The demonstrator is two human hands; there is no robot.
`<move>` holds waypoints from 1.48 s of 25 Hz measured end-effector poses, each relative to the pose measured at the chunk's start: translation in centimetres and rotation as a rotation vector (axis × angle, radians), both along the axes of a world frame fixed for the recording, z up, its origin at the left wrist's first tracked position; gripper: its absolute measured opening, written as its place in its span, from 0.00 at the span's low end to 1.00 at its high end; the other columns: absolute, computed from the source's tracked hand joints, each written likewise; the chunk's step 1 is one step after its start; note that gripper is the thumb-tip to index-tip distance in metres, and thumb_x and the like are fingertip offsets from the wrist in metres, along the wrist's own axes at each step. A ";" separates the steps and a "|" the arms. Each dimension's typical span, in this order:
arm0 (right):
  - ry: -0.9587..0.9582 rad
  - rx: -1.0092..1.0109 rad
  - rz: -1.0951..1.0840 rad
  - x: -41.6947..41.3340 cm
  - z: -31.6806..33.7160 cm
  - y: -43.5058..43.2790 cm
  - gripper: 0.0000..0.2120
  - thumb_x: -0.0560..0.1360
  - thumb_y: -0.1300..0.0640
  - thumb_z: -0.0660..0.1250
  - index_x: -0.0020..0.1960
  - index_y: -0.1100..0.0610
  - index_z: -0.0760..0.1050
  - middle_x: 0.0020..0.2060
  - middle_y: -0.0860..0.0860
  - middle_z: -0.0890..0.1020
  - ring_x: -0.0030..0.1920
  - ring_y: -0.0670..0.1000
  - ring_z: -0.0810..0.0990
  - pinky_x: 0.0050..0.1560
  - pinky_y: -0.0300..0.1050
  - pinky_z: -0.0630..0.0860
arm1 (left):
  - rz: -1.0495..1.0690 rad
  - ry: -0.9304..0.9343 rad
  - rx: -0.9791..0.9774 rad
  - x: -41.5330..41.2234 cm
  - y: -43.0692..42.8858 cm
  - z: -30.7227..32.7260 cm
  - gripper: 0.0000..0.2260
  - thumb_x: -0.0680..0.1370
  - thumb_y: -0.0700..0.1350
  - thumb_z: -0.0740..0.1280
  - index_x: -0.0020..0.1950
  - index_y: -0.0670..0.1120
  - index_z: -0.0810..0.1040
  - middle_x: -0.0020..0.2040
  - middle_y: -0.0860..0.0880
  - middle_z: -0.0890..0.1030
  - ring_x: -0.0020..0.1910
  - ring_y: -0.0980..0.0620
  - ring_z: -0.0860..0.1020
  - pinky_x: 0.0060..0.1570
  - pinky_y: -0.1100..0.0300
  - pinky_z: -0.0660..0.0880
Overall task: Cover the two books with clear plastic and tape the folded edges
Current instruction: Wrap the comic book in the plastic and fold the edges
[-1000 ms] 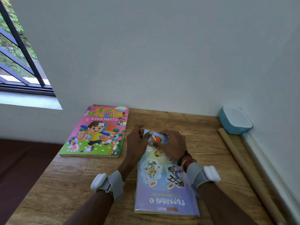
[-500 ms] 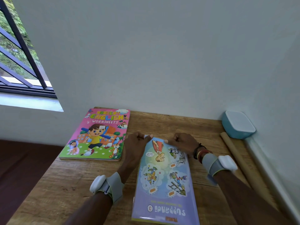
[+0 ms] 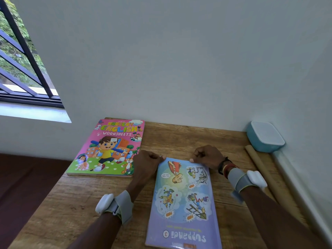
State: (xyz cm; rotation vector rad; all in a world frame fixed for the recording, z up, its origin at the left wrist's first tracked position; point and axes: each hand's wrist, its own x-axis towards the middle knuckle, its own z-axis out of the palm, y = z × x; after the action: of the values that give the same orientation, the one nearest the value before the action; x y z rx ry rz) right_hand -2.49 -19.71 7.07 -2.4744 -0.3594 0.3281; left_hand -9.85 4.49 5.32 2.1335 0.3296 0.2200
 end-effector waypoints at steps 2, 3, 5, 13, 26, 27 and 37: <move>-0.038 -0.015 0.009 0.0 0.1 0.0 0.10 0.67 0.46 0.76 0.40 0.52 0.83 0.39 0.46 0.85 0.43 0.48 0.82 0.50 0.52 0.79 | 0.018 -0.016 -0.004 0.0 -0.1 0.1 0.10 0.70 0.51 0.77 0.35 0.46 0.85 0.27 0.57 0.80 0.25 0.65 0.77 0.29 0.70 0.72; -0.065 -0.049 0.017 0.0 0.1 0.1 0.10 0.67 0.46 0.76 0.40 0.53 0.83 0.38 0.45 0.85 0.43 0.47 0.82 0.50 0.52 0.78 | 0.023 -0.025 -0.004 0.0 -0.2 0.2 0.10 0.69 0.51 0.78 0.33 0.47 0.84 0.27 0.57 0.79 0.25 0.65 0.77 0.29 0.68 0.72; -0.145 -0.148 0.035 -0.1 0.0 0.3 0.11 0.68 0.45 0.75 0.39 0.53 0.82 0.35 0.41 0.82 0.42 0.45 0.79 0.53 0.53 0.76 | 0.026 -0.034 0.039 -0.2 -0.4 0.3 0.11 0.69 0.51 0.78 0.33 0.48 0.82 0.29 0.56 0.80 0.27 0.62 0.78 0.32 0.64 0.73; -0.376 -0.488 0.141 -2.3 2.1 1.7 0.07 0.75 0.47 0.65 0.42 0.49 0.78 0.39 0.44 0.77 0.57 0.53 0.71 0.58 0.52 0.61 | -0.332 -0.362 0.867 -0.9 -5.3 -1.6 0.11 0.72 0.39 0.65 0.53 0.46 0.81 0.50 0.49 0.83 0.51 0.49 0.77 0.52 0.52 0.73; -0.309 -0.389 -0.075 -8.9 -4.0 1.4 0.32 0.78 0.39 0.38 0.79 0.52 0.49 0.78 0.48 0.52 0.78 0.48 0.46 0.77 0.51 0.41 | -0.225 -0.335 0.692 -2.4 -4.5 -2.8 0.10 0.72 0.41 0.74 0.53 0.47 0.85 0.51 0.52 0.85 0.51 0.52 0.82 0.44 0.58 0.79; -0.316 -0.417 -0.119 -8.9 -3.9 1.4 0.33 0.78 0.39 0.38 0.79 0.54 0.50 0.78 0.50 0.54 0.78 0.51 0.48 0.77 0.53 0.42 | -0.219 -0.338 0.637 -2.4 -4.5 -3.1 0.10 0.74 0.42 0.72 0.54 0.47 0.84 0.53 0.51 0.84 0.53 0.52 0.82 0.47 0.58 0.79; -0.358 -0.267 -0.214 -9.8 -4.8 5.0 0.39 0.74 0.38 0.26 0.78 0.53 0.52 0.78 0.48 0.54 0.78 0.50 0.49 0.76 0.47 0.41 | -0.289 -0.244 0.665 -1.8 -4.7 -3.8 0.20 0.81 0.48 0.53 0.68 0.43 0.76 0.68 0.45 0.77 0.70 0.45 0.71 0.72 0.50 0.61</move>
State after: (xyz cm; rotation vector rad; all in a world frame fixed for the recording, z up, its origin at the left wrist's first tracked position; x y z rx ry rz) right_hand -12.33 -14.74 2.27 -2.8058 -0.2006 -0.1714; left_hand -11.62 -0.25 1.49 2.7312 -0.2337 0.4641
